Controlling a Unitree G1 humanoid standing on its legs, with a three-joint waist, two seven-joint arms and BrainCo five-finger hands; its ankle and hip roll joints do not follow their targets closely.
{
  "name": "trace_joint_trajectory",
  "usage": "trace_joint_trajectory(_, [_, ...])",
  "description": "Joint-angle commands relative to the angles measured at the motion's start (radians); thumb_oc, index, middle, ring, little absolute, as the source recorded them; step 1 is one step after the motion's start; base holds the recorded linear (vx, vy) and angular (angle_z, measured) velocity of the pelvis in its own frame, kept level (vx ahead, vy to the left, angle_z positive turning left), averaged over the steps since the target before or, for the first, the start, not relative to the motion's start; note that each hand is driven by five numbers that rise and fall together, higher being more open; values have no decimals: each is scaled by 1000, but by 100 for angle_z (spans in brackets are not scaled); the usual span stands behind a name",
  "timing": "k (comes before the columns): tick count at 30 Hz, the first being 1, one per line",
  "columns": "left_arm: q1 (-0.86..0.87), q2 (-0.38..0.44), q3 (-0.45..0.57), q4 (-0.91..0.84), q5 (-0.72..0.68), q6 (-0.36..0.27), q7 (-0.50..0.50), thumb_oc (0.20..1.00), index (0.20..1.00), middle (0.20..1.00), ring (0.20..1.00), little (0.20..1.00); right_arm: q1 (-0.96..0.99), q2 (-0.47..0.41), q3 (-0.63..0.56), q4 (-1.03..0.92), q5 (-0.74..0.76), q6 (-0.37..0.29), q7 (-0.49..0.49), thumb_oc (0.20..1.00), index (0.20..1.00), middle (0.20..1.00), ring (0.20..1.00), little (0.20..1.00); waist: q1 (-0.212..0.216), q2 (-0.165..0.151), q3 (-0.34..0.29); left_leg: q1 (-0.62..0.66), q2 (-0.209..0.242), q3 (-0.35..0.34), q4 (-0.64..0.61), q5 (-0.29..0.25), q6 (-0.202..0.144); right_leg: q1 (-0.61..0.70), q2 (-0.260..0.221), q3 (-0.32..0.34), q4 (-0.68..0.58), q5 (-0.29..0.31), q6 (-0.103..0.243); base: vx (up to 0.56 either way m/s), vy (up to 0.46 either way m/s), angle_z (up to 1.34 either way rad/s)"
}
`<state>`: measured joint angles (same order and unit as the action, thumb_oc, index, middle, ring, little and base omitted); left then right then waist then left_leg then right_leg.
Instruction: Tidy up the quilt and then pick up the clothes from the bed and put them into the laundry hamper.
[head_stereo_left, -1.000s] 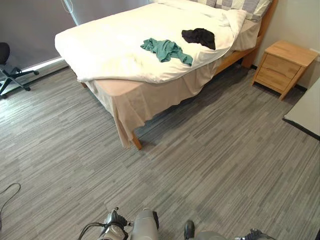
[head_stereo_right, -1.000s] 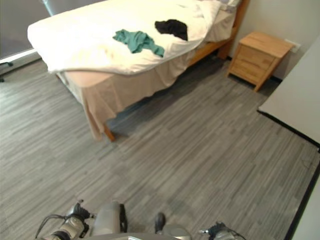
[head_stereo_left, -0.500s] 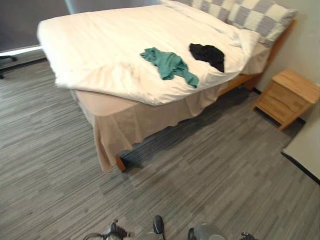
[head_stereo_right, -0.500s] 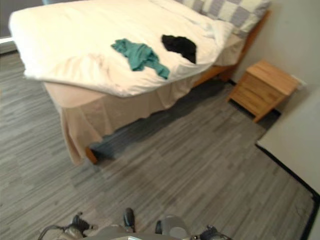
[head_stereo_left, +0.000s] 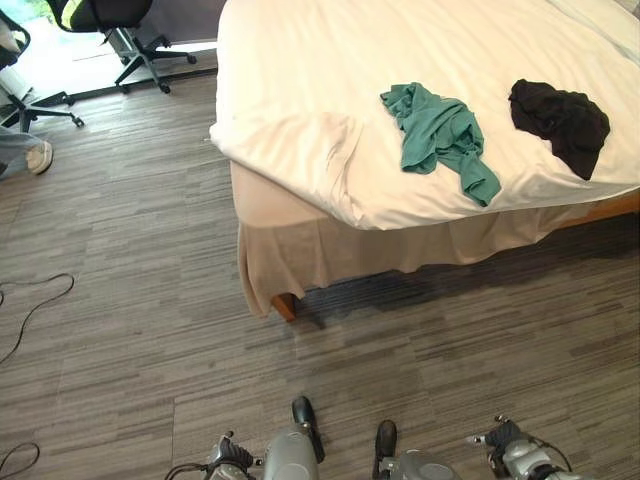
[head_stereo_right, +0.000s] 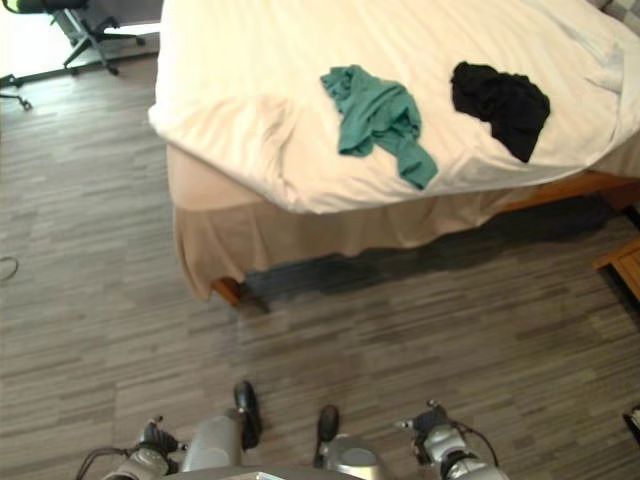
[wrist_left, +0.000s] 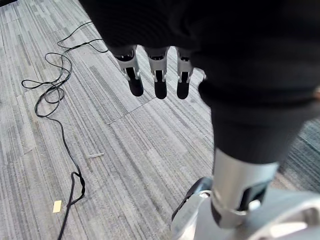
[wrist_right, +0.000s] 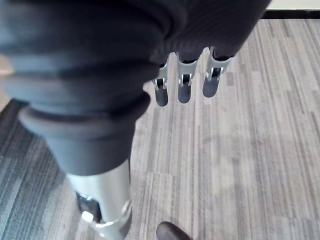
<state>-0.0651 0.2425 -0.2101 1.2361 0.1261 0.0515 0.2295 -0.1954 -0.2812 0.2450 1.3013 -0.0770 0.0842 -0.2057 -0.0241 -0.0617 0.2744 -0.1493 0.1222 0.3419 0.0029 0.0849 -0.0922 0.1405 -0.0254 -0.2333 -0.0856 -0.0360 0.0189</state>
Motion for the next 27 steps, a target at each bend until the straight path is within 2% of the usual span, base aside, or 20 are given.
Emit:
trace_joint_trajectory(1, [-41, -13, -34, 29, 16, -6, -5, 1000, 1000, 1000, 1000, 1000, 80, -12, -2, -7, -7, 8, -2, 1000, 1000, 1000, 1000, 1000, -3, 18, -40, 45, -1, -20, -26, -36, 1, 12, -87, 3, -2, -110, 114, 387, 168, 17])
trace_joint_trajectory(2, [-29, -4, -34, 34, 36, -1, -7, 1000, 1000, 1000, 1000, 1000, 91, 1, 8, -10, -21, 5, 2, 1000, 1000, 1000, 1000, 1000, -5, 9, -51, 77, -16, -34, -57, -34, 17, 22, -94, 1, 29, -112, 120, 369, 164, 4])
trace_joint_trajectory(5, [-25, 19, -30, 48, 69, 10, -18, 1000, 1000, 1000, 1000, 1000, 91, 32, 3, -37, -5, -4, 11, 1000, 1000, 1000, 1000, 1000, -5, 0, -48, 143, -29, -15, -90, -65, 48, -75, -112, 33, 279, -113, 151, 229, 173, -12])
trace_joint_trajectory(6, [-27, 25, -25, 48, 69, 11, -17, 1000, 1000, 1000, 1000, 1000, 85, 37, 4, -46, -3, -6, 13, 1000, 1000, 1000, 1000, 1000, -15, -1, -31, 168, -32, -9, -90, -81, 60, -129, -131, 43, 381, -83, 174, 72, 120, -24])
trace_joint_trajectory(7, [-28, 25, -25, 48, 69, 11, -17, 1000, 1000, 1000, 1000, 1000, 85, 37, 4, -46, -3, -6, 13, 1000, 1000, 1000, 1000, 1000, -13, 0, -34, 164, -30, -7, -90, -80, 59, -134, -129, 45, 380, -81, 173, 95, 147, -14])
trace_joint_trajectory(8, [-38, 39, -31, 49, 72, 14, -12, 1000, 1000, 1000, 1000, 1000, 77, 54, 2, -67, 8, -11, 5, 1000, 1000, 1000, 1000, 1000, -33, 4, -6, 184, -24, -5, -90, -94, 69, -239, -139, 77, 536, -34, 182, 125, 110, -6])
trace_joint_trajectory(9, [-43, 45, -32, 47, 69, 15, -10, 1000, 1000, 1000, 1000, 1000, 71, 58, 3, -72, 13, -11, 2, 1000, 1000, 1000, 1000, 1000, -40, 10, 2, 192, -21, -13, -90, -102, 70, -272, -134, 93, 550, -32, 173, 183, 97, 10])
trace_joint_trajectory(11, [-51, 53, -31, 45, 62, 12, -5, 1000, 1000, 1000, 1000, 1000, 71, 63, 5, -73, 20, -13, -6, 1000, 1000, 1000, 1000, 1000, -49, 8, 11, 209, -25, -23, -90, -108, 61, -271, -128, 109, 440, -61, 160, 170, -23, 31])
trace_joint_trajectory(12, [-51, 53, -31, 45, 62, 12, -5, 1000, 1000, 1000, 1000, 1000, 71, 63, 5, -73, 20, -13, -6, 1000, 1000, 1000, 1000, 1000, -48, 10, 10, 207, -23, -23, -90, -107, 60, -271, -125, 109, 434, -57, 158, 171, -61, 39])
trace_joint_trajectory(13, [-58, 56, -30, 44, 56, 7, -1, 1000, 1000, 1000, 1000, 1000, 71, 64, 7, -76, 26, -15, -7, 1000, 1000, 1000, 1000, 1000, -57, 8, 13, 216, -27, -32, -90, -116, 55, -268, -120, 127, 358, -59, 154, 198, -120, 63])
trace_joint_trajectory(14, [-65, 64, -28, 37, 50, 2, 2, 1000, 1000, 1000, 1000, 1000, 77, 61, 4, -73, 32, -13, -9, 1000, 1000, 1000, 1000, 1000, -68, -1, 10, 229, -40, -47, -90, -129, 50, -249, -116, 176, 182, -27, 157, 263, -162, 63])
trace_joint_trajectory(15, [-72, 73, -28, 42, 61, 10, 5, 1000, 1000, 1000, 1000, 1000, 88, 55, 1, -67, 27, -8, -3, 1000, 1000, 1000, 1000, 1000, -73, -5, 2, 233, -50, -57, -90, -139, 52, -238, -120, 206, 125, -19, 155, 279, -224, 88])
trace_joint_trajectory(16, [-70, 74, -7, 34, 38, -2, 16, 1000, 1000, 1000, 1000, 1000, 94, 54, -2, -57, 27, -6, -7, 1000, 1000, 1000, 1000, 1000, -63, -7, -2, 246, -51, -72, -90, -144, 49, -216, -130, 212, 86, 20, 170, 208, -200, 66])
trace_joint_trajectory(18, [-67, 75, 25, 5, -25, -24, 45, 1000, 1000, 1000, 1000, 1000, 105, 50, 3, -43, 14, -9, -18, 1000, 1000, 1000, 1000, 1000, -57, -4, -17, 245, -51, -86, -60, -153, 44, -178, -131, 182, 37, 30, 161, 181, -170, 38])
trace_joint_trajectory(19, [-59, 74, 59, -17, -91, -39, 70, 1000, 1000, 1000, 1000, 1000, 112, 47, 1, -41, 10, -11, -25, 1000, 1000, 1000, 1000, 1000, -56, -2, -23, 250, -49, -92, -56, -155, 40, -160, -131, 169, 23, 30, 156, 196, -123, 15])
trace_joint_trajectory(21, [-42, 79, 196, -97, -351, -110, 128, 1000, 1000, 1000, 1000, 1000, 122, 40, -7, -47, 1, -15, -38, 1000, 1000, 1000, 1000, 1000, -53, 10, -33, 265, -39, -98, -55, -155, 30, -131, -125, 155, 8, 25, 152, 161, -92, 25])
trace_joint_trajectory(22, [-42, 80, 196, -97, -351, -110, 128, 1000, 1000, 1000, 1000, 1000, 122, 40, -7, -47, 1, -15, -38, 1000, 1000, 1000, 1000, 1000, -53, 10, -35, 261, -40, -98, -55, -153, 30, -135, -125, 155, 8, 27, 151, 89, -59, 16])
trace_joint_trajectory(23, [-32, 91, 250, -164, -447, -158, 168, 1000, 1000, 1000, 1000, 1000, 130, 42, -8, -60, -7, -15, -46, 1000, 1000, 1000, 1000, 1000, -54, 13, -38, 265, -34, -100, -57, -150, 24, -128, -124, 150, 4, 26, 150, 134, -81, 11])
trace_joint_trajectory(24, [-13, 129, 351, -278, -598, -245, 204, 1000, 1000, 1000, 1000, 1000, 164, 40, -3, -109, -39, -26, -45, 1000, 1000, 1000, 1000, 1000, -57, 19, -41, 285, -24, -92, -66, -149, 12, -111, -121, 143, -2, 16, 152, 184, -105, 12])
trace_joint_trajectory(27, [-31, 179, 432, -342, -713, -298, 220, 1000, 1000, 1000, 1000, 1000, 194, 35, 3, -142, -63, -31, -42, 1000, 1000, 1000, 1000, 1000, -63, 21, -43, 297, -16, -87, -73, -150, 3, -100, -116, 140, 1, 6, 152, 94, -77, 0])
